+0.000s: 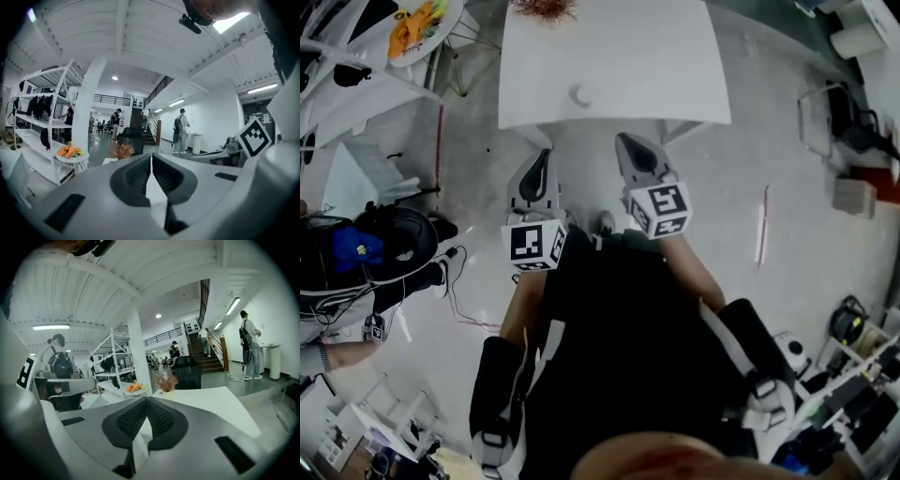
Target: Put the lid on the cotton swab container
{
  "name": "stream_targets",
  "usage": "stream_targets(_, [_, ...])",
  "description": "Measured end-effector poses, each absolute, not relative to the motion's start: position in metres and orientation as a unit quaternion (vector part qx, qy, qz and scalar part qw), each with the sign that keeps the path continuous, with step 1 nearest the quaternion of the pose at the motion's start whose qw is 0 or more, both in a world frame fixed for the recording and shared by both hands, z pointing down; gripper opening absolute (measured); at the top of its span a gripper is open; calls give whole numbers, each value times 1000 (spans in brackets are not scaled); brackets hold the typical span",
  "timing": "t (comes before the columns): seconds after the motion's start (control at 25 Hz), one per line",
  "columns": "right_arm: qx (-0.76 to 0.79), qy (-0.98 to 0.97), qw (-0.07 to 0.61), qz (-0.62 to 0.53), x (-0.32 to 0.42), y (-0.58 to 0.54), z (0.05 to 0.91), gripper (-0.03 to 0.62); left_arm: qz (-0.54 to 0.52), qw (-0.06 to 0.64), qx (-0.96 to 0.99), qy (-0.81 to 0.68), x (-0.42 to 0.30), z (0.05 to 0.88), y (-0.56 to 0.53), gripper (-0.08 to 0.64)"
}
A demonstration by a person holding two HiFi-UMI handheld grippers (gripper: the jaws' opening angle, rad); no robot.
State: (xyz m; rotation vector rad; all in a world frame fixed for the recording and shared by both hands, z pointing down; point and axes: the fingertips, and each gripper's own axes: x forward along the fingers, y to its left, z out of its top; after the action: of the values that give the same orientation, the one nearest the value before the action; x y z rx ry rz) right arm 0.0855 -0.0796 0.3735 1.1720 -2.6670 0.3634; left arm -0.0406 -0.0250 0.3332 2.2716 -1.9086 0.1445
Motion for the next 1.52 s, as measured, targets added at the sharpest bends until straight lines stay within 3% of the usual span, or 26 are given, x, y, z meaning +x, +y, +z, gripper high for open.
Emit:
stream_targets(0.6, [434,-892,52,116,90,-47,307,9,36,64,766,-639,-68,298,-12,14])
stream_targets(1.52, [455,-881,61,116,66,-48,306,8,27,62,784,-617,-88,297,-19,14])
